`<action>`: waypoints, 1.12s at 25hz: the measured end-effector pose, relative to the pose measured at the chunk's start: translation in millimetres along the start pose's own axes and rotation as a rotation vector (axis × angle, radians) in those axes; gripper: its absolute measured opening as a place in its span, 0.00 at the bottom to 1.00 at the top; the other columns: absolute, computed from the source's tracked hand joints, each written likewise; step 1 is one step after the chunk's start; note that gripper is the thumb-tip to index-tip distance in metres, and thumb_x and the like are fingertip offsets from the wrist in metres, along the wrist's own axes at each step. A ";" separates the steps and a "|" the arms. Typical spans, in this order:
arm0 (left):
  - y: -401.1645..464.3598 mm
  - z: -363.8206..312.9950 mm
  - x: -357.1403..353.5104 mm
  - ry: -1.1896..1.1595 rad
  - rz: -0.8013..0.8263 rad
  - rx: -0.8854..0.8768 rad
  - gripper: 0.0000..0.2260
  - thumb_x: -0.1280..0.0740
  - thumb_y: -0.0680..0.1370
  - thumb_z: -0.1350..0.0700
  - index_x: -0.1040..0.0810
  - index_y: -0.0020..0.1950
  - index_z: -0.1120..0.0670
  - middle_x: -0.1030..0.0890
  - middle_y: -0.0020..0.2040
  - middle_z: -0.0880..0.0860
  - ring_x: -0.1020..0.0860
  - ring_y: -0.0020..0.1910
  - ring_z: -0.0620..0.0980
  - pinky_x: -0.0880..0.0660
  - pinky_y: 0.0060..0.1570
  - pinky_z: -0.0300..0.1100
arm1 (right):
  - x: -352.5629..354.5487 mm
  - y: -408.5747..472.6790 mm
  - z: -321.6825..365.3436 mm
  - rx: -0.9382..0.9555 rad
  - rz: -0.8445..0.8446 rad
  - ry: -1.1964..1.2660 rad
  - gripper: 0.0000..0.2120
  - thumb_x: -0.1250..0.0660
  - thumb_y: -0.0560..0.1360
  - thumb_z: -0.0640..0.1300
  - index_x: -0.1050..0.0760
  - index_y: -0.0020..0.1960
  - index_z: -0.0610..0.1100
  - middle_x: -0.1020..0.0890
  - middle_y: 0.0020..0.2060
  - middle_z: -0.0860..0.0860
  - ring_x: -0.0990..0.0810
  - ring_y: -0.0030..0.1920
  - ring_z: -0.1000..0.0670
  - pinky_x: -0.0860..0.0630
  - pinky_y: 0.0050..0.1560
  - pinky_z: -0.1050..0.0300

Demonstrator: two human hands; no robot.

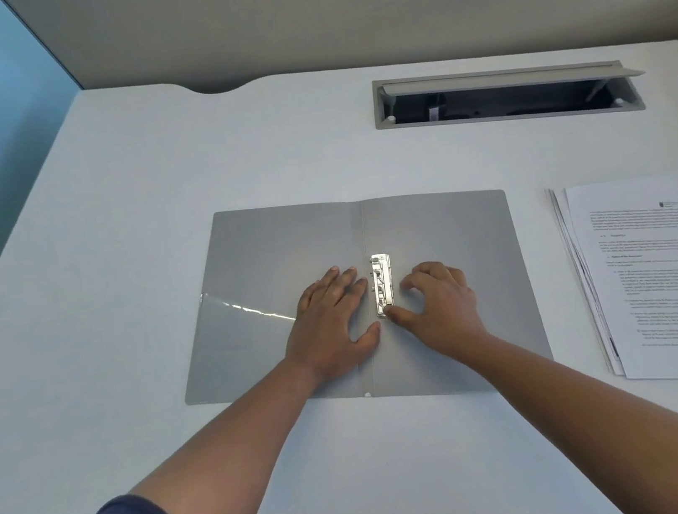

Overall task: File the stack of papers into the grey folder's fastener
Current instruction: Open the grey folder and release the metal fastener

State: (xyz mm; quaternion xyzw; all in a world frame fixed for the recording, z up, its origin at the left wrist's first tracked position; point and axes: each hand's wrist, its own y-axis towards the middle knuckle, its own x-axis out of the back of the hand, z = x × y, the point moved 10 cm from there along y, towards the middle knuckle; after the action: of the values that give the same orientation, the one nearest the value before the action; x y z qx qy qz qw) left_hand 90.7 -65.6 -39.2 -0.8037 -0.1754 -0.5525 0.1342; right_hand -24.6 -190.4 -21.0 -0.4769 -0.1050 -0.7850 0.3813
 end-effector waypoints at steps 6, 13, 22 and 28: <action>1.0 -0.7 -0.7 0.008 0.024 -0.001 0.31 0.41 0.76 0.37 0.36 0.79 0.44 0.39 0.81 0.47 0.49 0.81 0.48 0.51 0.78 0.48 | -10.2 5.2 2.1 -0.134 0.047 0.059 0.15 0.26 0.66 0.64 0.23 0.45 0.55 0.33 0.57 0.58 0.37 0.65 0.49 0.39 0.64 0.46; 2.8 -1.4 -2.6 0.073 0.033 -0.002 0.32 0.41 0.76 0.37 0.41 0.80 0.42 0.40 0.81 0.46 0.48 0.81 0.50 0.50 0.77 0.49 | -9.8 8.2 0.3 -0.154 0.036 0.097 0.16 0.23 0.63 0.63 0.23 0.43 0.55 0.34 0.55 0.59 0.37 0.63 0.50 0.39 0.63 0.47; 3.4 -2.6 -3.2 0.094 0.039 -0.006 0.32 0.42 0.77 0.37 0.44 0.80 0.39 0.40 0.81 0.47 0.47 0.81 0.51 0.48 0.76 0.51 | -13.3 8.9 -0.2 -0.142 0.036 0.133 0.15 0.23 0.63 0.59 0.23 0.41 0.54 0.32 0.56 0.59 0.35 0.63 0.50 0.40 0.61 0.49; 3.1 -2.7 -1.9 0.079 0.041 0.000 0.33 0.42 0.77 0.38 0.45 0.81 0.40 0.41 0.81 0.46 0.48 0.81 0.51 0.50 0.76 0.50 | -5.3 10.0 -1.7 -0.151 0.024 0.239 0.20 0.25 0.64 0.68 0.22 0.47 0.56 0.27 0.57 0.61 0.32 0.62 0.54 0.39 0.60 0.49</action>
State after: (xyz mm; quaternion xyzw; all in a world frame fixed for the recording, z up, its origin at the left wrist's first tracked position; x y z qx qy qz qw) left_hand 89.1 -69.7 -40.1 -0.7848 -0.1532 -0.5810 0.1522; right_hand -17.4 -195.5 -28.2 -0.4083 0.0062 -0.8372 0.3637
